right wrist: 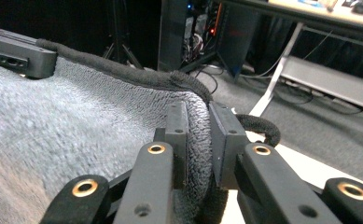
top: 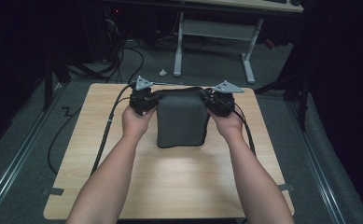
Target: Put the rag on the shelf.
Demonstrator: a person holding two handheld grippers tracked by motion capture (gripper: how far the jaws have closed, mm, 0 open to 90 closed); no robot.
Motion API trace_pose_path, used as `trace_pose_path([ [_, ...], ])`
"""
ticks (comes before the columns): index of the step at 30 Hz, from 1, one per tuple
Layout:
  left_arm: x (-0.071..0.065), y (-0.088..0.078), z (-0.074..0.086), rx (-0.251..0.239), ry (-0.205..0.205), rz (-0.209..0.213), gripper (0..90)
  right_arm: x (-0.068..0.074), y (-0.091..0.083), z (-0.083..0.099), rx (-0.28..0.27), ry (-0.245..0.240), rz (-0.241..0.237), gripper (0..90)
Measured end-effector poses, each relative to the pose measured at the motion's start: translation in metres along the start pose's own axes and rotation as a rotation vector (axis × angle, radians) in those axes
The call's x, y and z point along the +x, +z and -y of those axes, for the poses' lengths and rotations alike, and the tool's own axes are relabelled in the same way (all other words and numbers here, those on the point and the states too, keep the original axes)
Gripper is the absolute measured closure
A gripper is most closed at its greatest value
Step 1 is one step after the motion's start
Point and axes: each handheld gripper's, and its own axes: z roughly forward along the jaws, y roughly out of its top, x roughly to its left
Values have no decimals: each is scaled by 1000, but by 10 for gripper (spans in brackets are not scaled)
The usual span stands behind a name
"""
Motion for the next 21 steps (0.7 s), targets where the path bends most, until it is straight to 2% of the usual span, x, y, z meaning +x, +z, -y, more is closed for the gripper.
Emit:
trace_pose_path([
  [5, 1, 0, 2, 3, 0, 10, 827, -2, 1, 5, 3, 28, -14, 800],
  [12, 9, 2, 10, 7, -47, 45, 827, -2, 4, 12, 6, 61, -31, 802],
  [21, 15, 9, 31, 10, -103, 111, 826, -5, 5, 20, 11, 92, -56, 807],
])
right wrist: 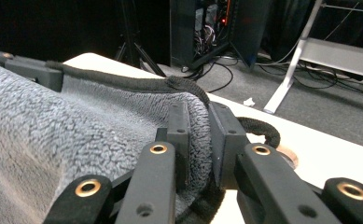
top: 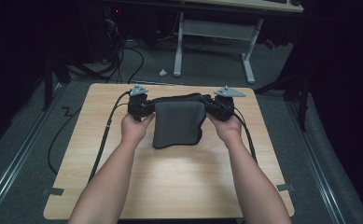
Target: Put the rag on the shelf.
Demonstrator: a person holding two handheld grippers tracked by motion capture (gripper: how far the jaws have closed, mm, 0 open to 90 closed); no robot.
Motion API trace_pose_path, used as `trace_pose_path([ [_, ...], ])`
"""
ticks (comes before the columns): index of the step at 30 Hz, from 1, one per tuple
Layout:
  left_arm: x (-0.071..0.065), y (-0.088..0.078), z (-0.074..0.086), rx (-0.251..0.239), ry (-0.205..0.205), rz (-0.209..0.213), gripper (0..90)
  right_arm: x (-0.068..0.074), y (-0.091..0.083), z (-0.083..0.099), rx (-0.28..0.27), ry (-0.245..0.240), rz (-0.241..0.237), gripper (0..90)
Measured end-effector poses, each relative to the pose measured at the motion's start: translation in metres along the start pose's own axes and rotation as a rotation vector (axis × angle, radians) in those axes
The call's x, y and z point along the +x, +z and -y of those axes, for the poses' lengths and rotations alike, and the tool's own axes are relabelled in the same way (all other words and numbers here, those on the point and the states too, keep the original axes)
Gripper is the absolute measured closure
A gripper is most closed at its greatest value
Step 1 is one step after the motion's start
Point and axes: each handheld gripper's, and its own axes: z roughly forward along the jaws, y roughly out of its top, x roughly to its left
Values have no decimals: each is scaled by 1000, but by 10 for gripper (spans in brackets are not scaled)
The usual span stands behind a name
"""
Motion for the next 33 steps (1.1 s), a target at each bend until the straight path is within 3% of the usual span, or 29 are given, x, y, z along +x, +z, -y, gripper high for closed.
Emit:
trace_pose_path([
  [3, 2, 1, 5, 4, -15, 16, 826, -2, 1, 3, 5, 23, -16, 807],
  [14, 6, 5, 18, 17, -49, 43, 826, -5, 4, 10, 33, 28, -29, 809],
  [20, 6, 7, 22, 24, -62, 52, 827, -9, 7, 13, 43, 73, -47, 804],
  [33, 7, 14, 39, 85, -50, 46, 828, -12, 18, 37, 103, 98, -55, 803],
])
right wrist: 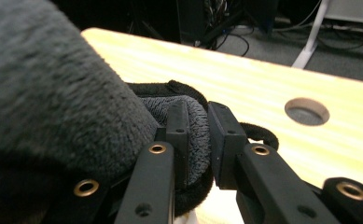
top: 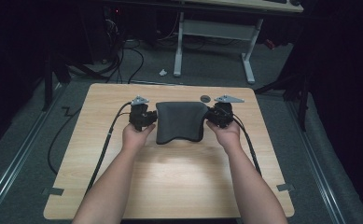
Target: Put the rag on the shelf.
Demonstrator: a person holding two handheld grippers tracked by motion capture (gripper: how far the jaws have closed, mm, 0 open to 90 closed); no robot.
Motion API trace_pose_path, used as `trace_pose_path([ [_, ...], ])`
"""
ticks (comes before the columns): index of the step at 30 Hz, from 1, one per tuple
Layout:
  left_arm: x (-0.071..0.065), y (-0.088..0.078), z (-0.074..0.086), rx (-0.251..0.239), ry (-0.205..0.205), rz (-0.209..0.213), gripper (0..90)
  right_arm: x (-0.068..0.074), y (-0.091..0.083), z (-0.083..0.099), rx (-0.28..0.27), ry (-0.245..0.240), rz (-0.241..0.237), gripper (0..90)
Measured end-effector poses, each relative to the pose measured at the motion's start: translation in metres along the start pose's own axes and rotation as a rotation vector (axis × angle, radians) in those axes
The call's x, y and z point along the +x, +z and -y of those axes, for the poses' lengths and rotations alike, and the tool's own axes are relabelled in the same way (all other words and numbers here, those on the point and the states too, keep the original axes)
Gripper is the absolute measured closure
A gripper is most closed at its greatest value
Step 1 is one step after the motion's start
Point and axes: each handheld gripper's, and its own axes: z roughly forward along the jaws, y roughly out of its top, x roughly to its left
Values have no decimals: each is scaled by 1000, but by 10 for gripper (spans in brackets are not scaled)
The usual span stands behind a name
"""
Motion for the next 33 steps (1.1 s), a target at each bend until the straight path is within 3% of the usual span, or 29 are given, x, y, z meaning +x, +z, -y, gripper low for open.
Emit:
trace_pose_path([
  [3, 0, 0, 1, 3, -13, 6, 826, 0, 1, 2, 7, 14, -1, 782],
  [5, 2, -1, 0, 3, -40, 20, 806, 0, 0, 1, 11, 13, 13, 719],
  [9, 1, -6, -3, -2, -16, -8, 746, -2, -9, -5, -10, -23, 80, 595],
  [13, -2, -10, -5, -1, -9, -16, 753, -5, -21, -13, -62, -22, 88, 576],
  [17, -4, -17, -8, -17, 2, -37, 726, -6, -29, -17, -69, -32, 111, 574],
  [24, -2, -33, -8, -41, -2, -72, 701, -9, -37, -14, -49, -28, 143, 558],
  [29, 0, -46, 0, -42, 4, -95, 712, -7, -42, -9, -53, -37, 162, 558],
  [33, 4, -58, 9, -45, 6, -112, 710, -6, -47, -2, -25, -43, 175, 516],
])
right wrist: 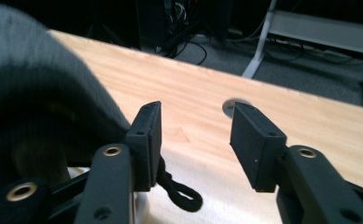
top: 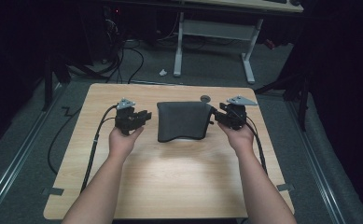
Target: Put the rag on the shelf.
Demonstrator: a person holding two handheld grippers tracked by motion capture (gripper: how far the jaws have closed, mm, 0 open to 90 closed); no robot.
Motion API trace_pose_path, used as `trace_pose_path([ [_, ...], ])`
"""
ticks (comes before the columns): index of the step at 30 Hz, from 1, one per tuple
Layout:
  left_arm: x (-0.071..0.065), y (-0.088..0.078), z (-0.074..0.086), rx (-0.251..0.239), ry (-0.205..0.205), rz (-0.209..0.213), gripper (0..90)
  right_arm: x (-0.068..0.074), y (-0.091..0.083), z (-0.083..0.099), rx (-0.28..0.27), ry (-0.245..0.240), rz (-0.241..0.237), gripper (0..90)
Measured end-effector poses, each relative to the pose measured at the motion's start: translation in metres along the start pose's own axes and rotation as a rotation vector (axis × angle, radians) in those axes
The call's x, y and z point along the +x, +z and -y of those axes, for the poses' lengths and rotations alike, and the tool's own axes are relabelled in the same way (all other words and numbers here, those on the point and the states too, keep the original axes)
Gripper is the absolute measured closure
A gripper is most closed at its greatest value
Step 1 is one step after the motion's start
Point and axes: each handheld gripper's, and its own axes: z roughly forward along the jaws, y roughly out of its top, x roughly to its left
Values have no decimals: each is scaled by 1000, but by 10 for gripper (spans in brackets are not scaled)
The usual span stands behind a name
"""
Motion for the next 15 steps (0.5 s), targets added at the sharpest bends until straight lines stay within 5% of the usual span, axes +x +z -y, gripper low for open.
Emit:
trace_pose_path([
  [7, 8, -20, 25, -10, -7, -35, 685, 3, -19, 20, -11, 3, -2, 487],
  [11, 7, -32, 43, 7, -2, -53, 663, 10, -30, 36, -24, -44, 6, 485],
  [15, 2, -50, 62, 5, 1, -35, 640, 18, -39, 48, 21, -81, 0, 454],
])
